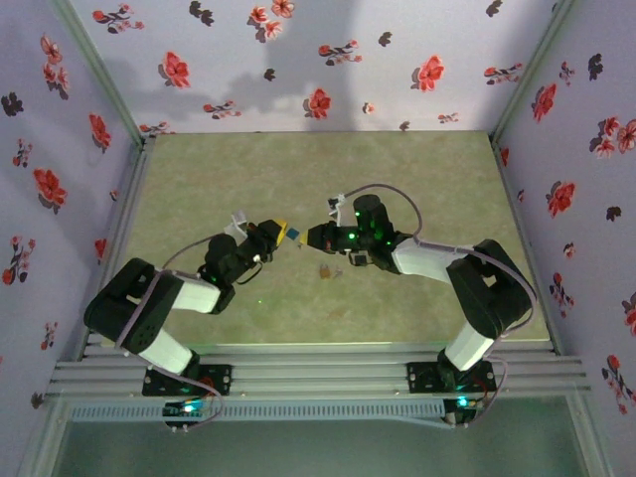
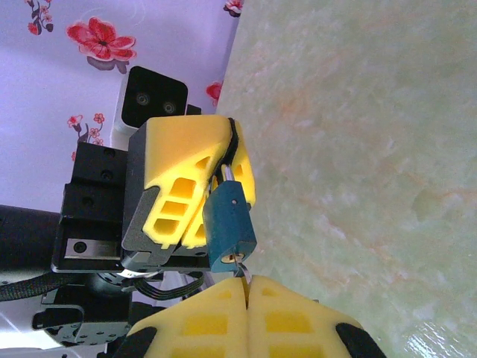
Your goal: Lock with the key
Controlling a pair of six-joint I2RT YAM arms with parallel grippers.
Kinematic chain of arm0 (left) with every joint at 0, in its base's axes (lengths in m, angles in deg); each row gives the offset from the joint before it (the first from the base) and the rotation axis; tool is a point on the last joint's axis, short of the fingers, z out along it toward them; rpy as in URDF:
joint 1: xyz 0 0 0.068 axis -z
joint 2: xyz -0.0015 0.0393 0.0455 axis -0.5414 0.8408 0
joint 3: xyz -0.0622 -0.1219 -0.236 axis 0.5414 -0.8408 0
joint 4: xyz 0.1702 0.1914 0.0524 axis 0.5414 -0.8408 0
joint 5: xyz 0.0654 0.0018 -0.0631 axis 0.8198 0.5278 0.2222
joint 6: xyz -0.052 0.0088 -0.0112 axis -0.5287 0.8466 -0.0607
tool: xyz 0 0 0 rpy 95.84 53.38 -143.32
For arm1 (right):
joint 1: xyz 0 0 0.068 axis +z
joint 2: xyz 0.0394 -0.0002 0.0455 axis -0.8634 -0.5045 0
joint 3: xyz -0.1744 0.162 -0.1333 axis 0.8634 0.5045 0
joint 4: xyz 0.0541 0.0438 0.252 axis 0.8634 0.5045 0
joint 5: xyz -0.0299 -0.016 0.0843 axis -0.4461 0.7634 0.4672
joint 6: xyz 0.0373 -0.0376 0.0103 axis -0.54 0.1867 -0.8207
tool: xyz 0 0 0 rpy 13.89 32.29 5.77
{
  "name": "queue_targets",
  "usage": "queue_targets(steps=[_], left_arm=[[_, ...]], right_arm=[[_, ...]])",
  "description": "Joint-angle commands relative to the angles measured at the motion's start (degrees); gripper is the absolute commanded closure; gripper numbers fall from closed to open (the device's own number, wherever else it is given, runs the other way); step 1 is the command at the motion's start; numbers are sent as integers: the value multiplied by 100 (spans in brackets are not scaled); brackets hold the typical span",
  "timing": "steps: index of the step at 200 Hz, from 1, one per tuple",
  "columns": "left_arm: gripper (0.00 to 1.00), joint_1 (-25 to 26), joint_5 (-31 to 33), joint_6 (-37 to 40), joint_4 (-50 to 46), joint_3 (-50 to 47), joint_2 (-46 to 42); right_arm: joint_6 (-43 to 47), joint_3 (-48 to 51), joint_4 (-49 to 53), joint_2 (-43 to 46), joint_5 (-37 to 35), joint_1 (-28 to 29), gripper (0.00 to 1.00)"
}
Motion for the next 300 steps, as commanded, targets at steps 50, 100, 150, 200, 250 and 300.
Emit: queue_targets(steps=[50,100,150,200,250,300], left_arm=[[100,-322,449,9,212,-91,-200],[100,-363,460,-3,217,-115,-227],[100,-427,460,-15,204,-133,-275],[100,-479,458,-22,210,-167,-322],[100,-497,400,11,195,-200,-330],[100,-495,159,231,55,-246,-307]], right_arm=[[162,-83,174,-85,237,29,100],[188,-101,221,-89,261,41,100],[231,-127,275,-92,272,57,100],[258,-154,322,-93,289,79,100],[487,-145,599,78,150,82,100],[698,-97,822,307,-79,64,100]])
